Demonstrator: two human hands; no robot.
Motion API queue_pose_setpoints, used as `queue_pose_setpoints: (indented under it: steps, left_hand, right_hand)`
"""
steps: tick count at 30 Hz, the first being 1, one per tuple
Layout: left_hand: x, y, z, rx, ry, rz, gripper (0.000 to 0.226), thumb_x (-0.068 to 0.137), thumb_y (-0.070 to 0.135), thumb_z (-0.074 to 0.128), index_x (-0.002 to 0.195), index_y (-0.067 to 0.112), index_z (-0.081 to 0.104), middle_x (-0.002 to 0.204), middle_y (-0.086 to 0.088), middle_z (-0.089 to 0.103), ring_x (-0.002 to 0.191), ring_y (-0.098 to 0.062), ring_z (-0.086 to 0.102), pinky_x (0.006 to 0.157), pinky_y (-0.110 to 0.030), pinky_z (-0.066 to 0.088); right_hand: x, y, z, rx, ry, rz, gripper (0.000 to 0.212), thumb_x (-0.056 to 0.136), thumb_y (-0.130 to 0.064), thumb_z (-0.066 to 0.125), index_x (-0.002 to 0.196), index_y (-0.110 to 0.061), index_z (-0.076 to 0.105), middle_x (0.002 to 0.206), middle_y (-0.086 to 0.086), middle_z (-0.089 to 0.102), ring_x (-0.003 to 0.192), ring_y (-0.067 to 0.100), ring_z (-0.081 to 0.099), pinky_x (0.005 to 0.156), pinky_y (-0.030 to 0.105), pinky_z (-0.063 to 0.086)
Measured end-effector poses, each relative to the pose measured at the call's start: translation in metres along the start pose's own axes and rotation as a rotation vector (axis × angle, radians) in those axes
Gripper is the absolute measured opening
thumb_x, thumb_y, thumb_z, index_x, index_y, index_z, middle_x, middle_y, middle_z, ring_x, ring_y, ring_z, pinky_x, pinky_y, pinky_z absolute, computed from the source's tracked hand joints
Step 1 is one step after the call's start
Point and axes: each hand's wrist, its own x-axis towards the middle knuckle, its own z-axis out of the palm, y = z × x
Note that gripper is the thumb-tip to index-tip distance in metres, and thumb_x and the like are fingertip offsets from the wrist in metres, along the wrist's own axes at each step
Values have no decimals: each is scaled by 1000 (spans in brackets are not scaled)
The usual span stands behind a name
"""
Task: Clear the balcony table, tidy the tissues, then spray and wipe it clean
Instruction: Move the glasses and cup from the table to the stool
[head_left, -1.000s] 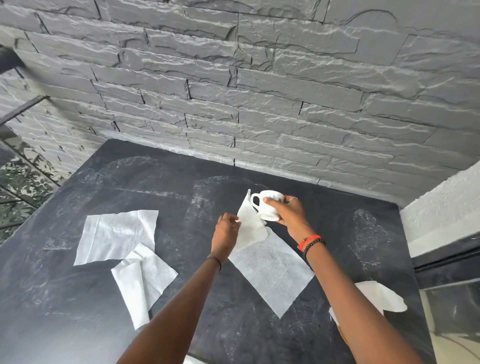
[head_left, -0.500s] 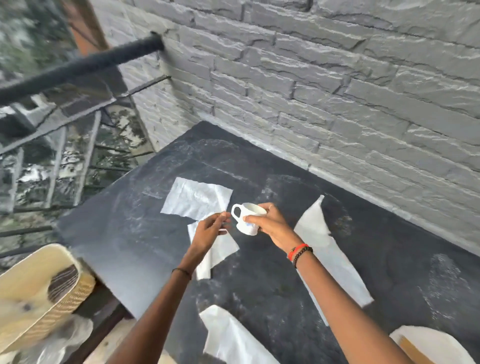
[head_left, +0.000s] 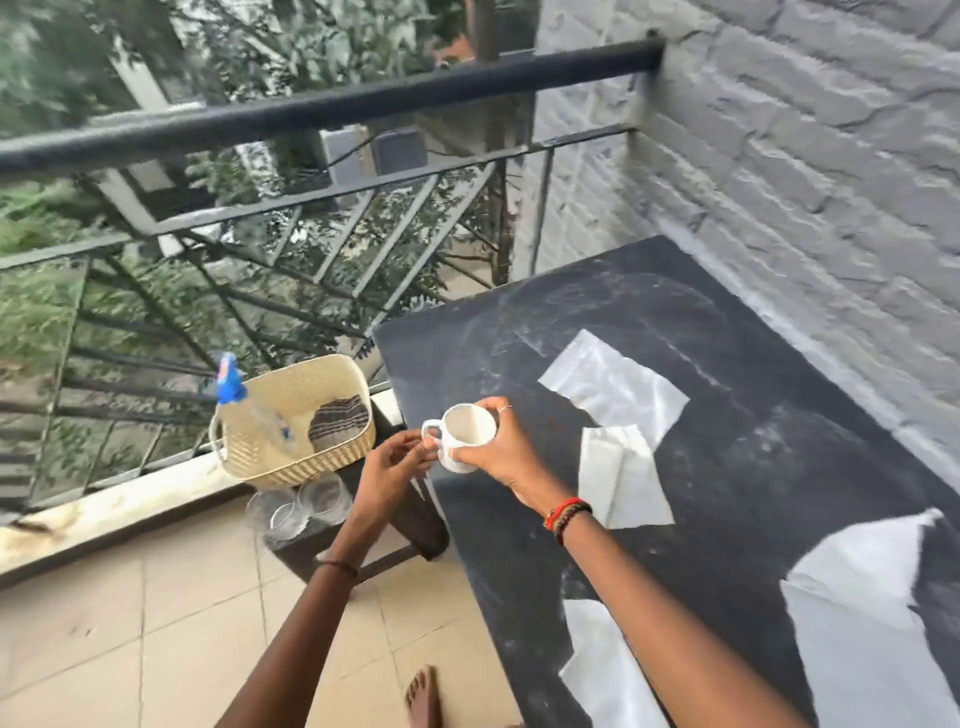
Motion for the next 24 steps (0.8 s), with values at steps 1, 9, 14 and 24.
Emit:
queue_pose_setpoints:
  steps: [1, 9, 14, 24]
  left_hand:
    - [-3, -3, -13, -12, 34, -6, 13, 92, 4, 55, 98, 8, 65, 77, 2, 74, 71, -10, 70, 68, -19, 56]
    - [-17, -48, -89, -84, 274, -83, 17, 92, 0, 53, 96, 10, 66, 75, 4, 74, 69, -8, 70, 62, -16, 55]
    - [-11, -94, -103, -102, 339, -155, 16, 94, 9, 57, 105, 5, 68, 98, -20, 71, 93, -34, 68, 85, -41, 56]
    - [16, -189, -100, -114, 314, -414, 28, 94, -5, 44, 118, -5, 59, 104, -16, 66, 85, -18, 61, 73, -20, 51]
  right_hand:
    - [1, -2, 16, -17, -10, -14, 65, 61, -4, 83, 109, -20, 42, 109, 2, 53, 99, 16, 54, 87, 29, 46]
    - [8, 9, 121, -197, -102, -91, 78, 60, -24, 86, 127, -16, 47, 118, 3, 58, 106, 16, 56, 91, 27, 47]
    - [17, 36, 156, -344, -121, -47, 59, 65, -22, 83, 115, -12, 55, 115, 7, 56, 106, 22, 54, 81, 18, 39]
    - [60, 121, 224, -449, -10, 138, 55, 60, -27, 79, 107, -21, 51, 110, 2, 58, 100, 25, 59, 77, 36, 51]
